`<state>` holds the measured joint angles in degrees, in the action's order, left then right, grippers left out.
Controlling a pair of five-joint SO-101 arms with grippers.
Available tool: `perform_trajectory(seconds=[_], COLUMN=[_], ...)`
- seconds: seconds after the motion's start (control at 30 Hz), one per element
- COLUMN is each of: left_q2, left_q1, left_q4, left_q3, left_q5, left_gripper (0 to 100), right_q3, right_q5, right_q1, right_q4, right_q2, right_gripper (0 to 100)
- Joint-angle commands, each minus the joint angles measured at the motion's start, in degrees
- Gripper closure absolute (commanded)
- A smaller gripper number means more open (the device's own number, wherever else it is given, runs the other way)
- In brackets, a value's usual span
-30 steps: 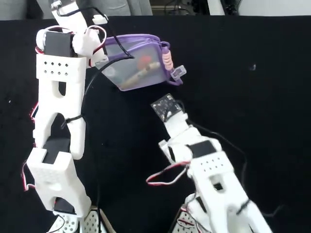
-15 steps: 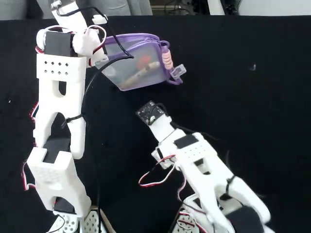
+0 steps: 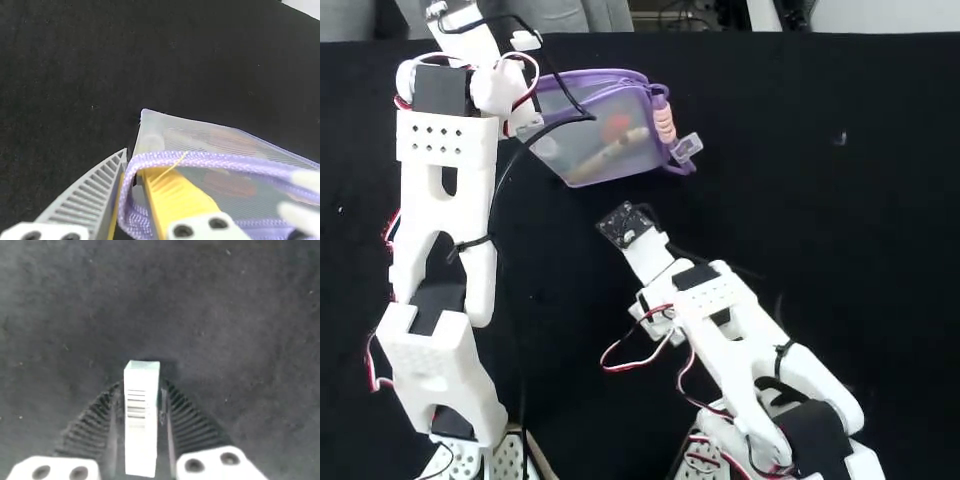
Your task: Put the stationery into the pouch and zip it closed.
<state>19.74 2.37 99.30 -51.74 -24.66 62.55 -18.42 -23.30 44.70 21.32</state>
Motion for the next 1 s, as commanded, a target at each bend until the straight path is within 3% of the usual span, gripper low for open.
perform_trajectory(seconds=[0.0,0.27,0.53,0.87,0.97], left_q2=[2.7,2.7,2.7,2.6,1.9], left_q1=[-0.1,0.1,0.2,7.0,7.7], left_q4=[-0.3,-0.3,-0.2,0.1,0.5], left_q3=[0.9,0.9,0.9,0.9,-0.1], left_q5=[-0.4,-0.4,-0.3,2.2,2.3], left_gripper=[97,97,97,97,97], right_q3=[-2.9,-2.9,-3.8,-19.0,-23.7], right_q5=[-1.8,-1.8,-0.4,0.1,3.3], right_q1=[5.0,6.9,6.9,6.9,6.9], right_q4=[3.3,11.2,11.1,7.4,5.0], right_q2=[5.9,28.5,48.9,45.9,43.6], right_gripper=[98.7,98.7,98.7,98.7,98.7])
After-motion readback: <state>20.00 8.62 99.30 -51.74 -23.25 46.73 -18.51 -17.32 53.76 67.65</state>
